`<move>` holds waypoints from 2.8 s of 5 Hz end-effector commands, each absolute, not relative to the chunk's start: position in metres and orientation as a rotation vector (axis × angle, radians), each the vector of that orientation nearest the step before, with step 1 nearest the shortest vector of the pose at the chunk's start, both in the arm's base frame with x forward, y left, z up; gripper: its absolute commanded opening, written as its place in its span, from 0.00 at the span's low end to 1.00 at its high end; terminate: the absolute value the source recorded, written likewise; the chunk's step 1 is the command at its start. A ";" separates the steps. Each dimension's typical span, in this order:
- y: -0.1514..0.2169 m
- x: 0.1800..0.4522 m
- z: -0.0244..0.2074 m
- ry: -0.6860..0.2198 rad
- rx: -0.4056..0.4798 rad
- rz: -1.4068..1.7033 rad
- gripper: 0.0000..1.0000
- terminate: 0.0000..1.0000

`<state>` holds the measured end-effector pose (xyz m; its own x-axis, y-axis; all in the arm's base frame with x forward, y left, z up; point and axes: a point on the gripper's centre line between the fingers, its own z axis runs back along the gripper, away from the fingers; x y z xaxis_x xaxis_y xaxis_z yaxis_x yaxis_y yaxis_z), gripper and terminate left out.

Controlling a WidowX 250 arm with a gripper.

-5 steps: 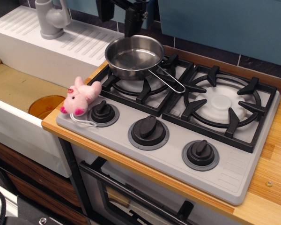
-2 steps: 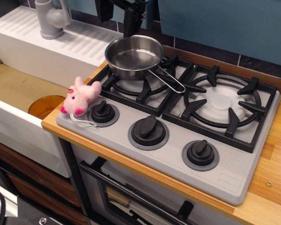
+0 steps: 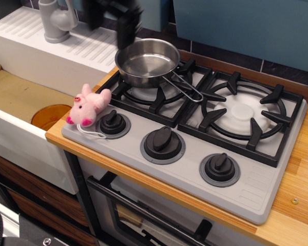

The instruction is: Put pan on stove and put stuffedpig in pan

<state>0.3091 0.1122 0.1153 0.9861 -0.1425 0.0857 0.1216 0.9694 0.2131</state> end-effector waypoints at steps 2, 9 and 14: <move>0.130 0.267 0.086 -0.275 0.273 -0.095 1.00 0.00; 0.118 0.277 0.032 -0.267 0.216 -0.085 0.00 0.00; 0.121 0.308 0.132 -0.100 0.323 -0.094 0.00 0.00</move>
<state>0.3008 0.1208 0.1223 0.9938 -0.1038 0.0407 0.0867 0.9489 0.3036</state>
